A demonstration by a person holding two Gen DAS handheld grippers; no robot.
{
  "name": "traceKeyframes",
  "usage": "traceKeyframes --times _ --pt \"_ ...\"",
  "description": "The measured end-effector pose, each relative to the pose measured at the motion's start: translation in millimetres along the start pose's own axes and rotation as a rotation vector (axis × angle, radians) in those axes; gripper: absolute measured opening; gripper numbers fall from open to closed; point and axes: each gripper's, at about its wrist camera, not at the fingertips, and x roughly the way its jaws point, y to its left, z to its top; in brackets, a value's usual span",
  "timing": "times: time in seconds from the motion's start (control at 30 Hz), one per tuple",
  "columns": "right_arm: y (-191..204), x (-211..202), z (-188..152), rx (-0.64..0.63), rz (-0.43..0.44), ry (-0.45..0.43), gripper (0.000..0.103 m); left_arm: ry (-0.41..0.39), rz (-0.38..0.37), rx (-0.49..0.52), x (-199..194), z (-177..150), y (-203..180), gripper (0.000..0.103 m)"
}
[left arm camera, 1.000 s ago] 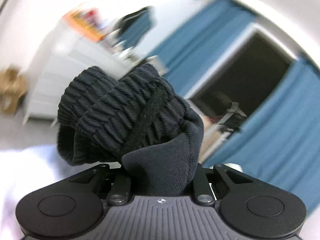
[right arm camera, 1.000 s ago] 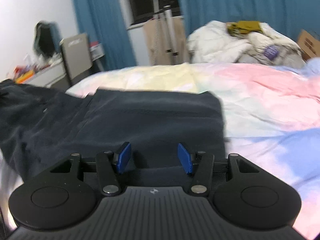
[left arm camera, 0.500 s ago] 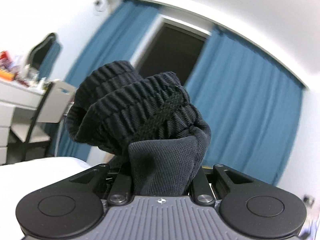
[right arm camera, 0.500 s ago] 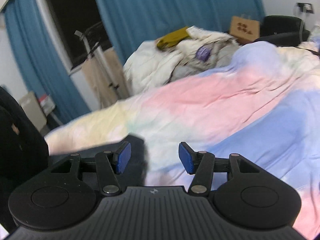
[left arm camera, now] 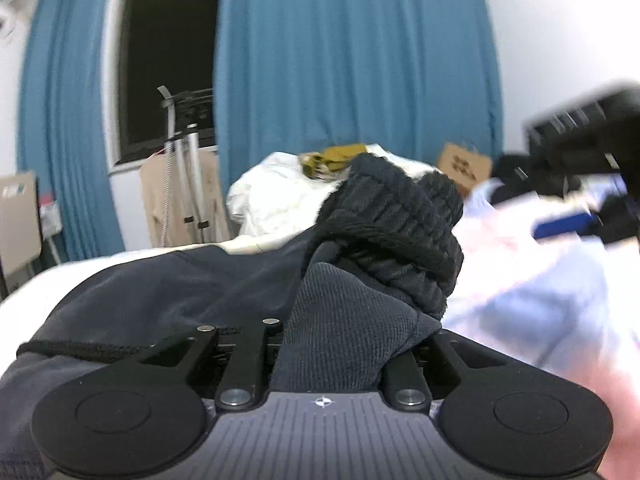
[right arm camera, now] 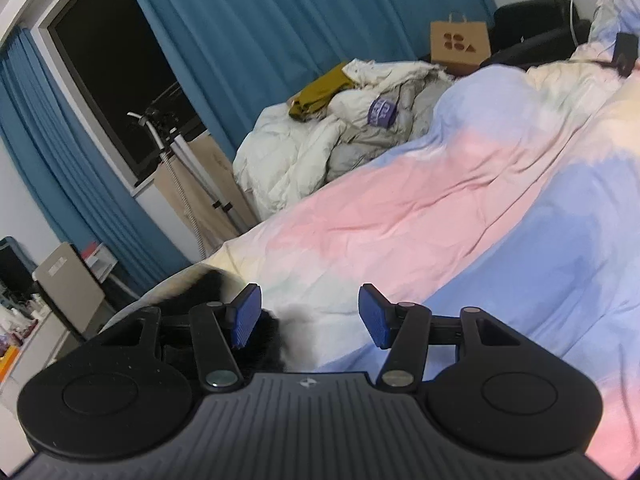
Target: Fold clothes
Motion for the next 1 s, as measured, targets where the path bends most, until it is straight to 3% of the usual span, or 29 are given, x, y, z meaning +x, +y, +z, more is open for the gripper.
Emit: traceKeyframes --times 0.1,0.2,0.37,0.53,0.73,1.0 --pt "-1.6 8.1 0.5 0.039 0.057 0.03 0.057 0.013 -0.006 0.018 5.6 -4.2 4.2 0.022" --pt "-2.2 15.7 0.9 0.077 0.115 0.061 0.057 0.046 -0.01 0.046 9.6 -8.0 13.6 0.034" --pt "2.8 25.6 -4.1 0.107 0.221 0.141 0.065 0.071 -0.005 0.181 -8.3 -13.1 19.1 0.077" --pt "20.4 33.7 -13.8 0.054 0.268 0.204 0.07 0.031 -0.073 0.264 -29.4 -19.0 18.8 0.095" --pt "18.0 44.7 -15.6 0.089 0.275 0.251 0.07 -0.013 -0.093 0.242 -50.2 -28.7 11.2 0.092" --pt "18.7 68.0 -6.7 0.085 0.314 0.323 0.07 -0.003 -0.135 0.222 -55.8 -46.1 -3.4 0.071"
